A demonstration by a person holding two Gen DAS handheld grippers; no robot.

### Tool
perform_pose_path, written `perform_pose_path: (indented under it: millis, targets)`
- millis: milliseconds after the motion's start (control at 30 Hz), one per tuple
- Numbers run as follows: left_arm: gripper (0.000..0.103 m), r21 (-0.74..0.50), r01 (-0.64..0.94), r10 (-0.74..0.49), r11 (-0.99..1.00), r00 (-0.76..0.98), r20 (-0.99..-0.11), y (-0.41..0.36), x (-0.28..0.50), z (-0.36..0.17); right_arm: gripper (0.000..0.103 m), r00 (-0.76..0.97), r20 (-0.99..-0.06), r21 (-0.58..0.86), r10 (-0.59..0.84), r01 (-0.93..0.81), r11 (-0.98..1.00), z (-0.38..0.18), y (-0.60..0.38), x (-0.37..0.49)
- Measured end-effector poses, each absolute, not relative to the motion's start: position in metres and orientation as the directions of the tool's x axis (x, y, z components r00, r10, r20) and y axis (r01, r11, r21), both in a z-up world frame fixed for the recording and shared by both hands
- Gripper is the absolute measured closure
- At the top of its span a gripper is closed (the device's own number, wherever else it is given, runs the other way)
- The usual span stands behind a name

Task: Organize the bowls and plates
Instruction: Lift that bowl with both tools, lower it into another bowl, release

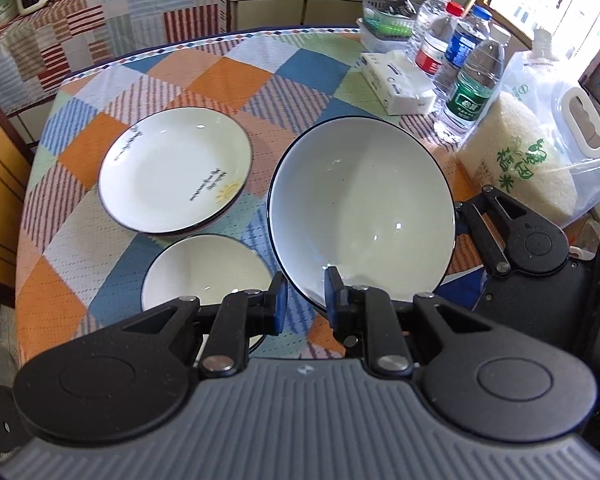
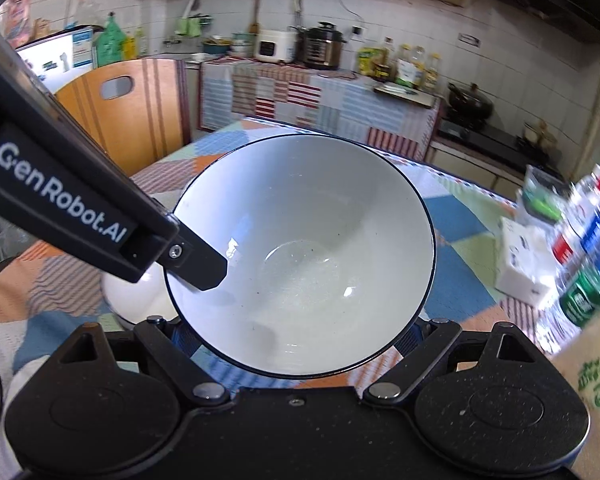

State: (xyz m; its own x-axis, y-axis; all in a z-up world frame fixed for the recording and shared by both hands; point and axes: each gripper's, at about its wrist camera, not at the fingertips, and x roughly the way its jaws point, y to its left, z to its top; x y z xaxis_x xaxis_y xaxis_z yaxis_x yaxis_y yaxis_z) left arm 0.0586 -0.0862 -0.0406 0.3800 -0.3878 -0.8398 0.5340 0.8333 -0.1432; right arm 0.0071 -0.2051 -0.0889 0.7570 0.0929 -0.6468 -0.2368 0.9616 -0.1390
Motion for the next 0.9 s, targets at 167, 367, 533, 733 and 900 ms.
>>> perform_pose_path:
  millis: [167,367,533,733,900]
  targets:
    - [0.085,-0.146,0.5,-0.375,0.854,0.396,-0.838,-0.062,0.054,-0.038,0.01,0.754,-0.643,-0.145,0.134,-0.291,0.946,-0.083,-0.183,0.005]
    - [0.085,-0.155,0.444,-0.351,0.882,0.402,-0.846,-0.038,0.058,-0.048,0.01,0.72,-0.665,-0.045,0.198,-0.303,0.952,-0.092,-0.168,0.013]
    - [0.085,-0.122,0.43,-0.31,0.894,0.4,-0.862,-0.026,0.062,-0.062,0.01,0.701,-0.681,-0.054,0.213,-0.338,0.94,-0.104,-0.151,0.019]
    - [0.085,-0.151,0.401,-0.308,0.904,0.362,-0.88,-0.014,0.078,-0.078,0.01,0.671,-0.706,-0.038,0.226,-0.355,0.934,-0.116,-0.143,0.03]
    - [0.085,-0.167,0.373,-0.295,0.913,0.319,-0.901,-0.011,0.094,-0.094,0.01,0.624,-0.742,-0.012,0.243,-0.376,0.927,-0.124,-0.141,0.042]
